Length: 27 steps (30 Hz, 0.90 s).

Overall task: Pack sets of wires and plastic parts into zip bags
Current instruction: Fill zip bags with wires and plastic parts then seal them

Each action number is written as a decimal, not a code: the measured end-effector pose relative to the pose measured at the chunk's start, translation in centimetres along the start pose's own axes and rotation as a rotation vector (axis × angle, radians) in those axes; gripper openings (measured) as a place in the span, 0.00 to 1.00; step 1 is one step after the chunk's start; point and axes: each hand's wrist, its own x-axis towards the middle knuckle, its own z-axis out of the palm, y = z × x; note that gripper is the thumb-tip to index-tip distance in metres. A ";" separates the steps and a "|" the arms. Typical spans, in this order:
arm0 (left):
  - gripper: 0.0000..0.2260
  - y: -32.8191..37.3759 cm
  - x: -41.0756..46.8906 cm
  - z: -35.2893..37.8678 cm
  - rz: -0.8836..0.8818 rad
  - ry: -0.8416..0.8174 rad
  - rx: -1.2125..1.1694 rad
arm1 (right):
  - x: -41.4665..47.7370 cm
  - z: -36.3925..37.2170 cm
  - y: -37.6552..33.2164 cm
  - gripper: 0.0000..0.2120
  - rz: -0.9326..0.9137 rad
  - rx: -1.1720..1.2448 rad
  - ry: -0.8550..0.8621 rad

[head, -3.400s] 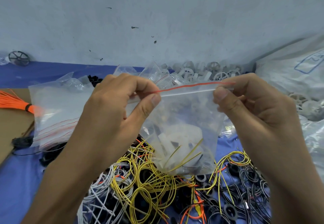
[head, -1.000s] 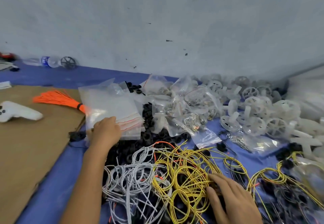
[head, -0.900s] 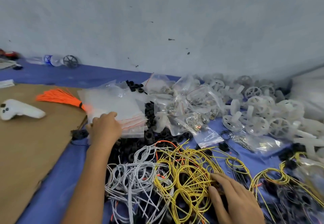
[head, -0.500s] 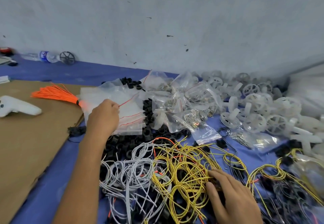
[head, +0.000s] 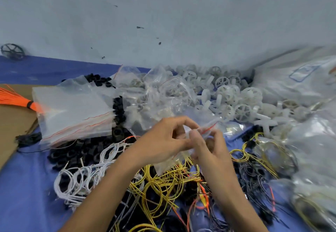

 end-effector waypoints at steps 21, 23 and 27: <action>0.15 2.4 -0.8 0.3 0.340 0.420 0.676 | 4.3 1.3 -0.6 0.09 -0.060 0.535 -0.147; 0.15 2.4 -1.0 -0.5 0.336 0.547 0.713 | 5.0 1.0 -0.6 0.12 -0.009 0.633 -0.196; 0.12 2.1 -1.6 -2.4 0.366 0.940 0.510 | 4.8 0.7 1.1 0.14 0.072 0.449 -0.251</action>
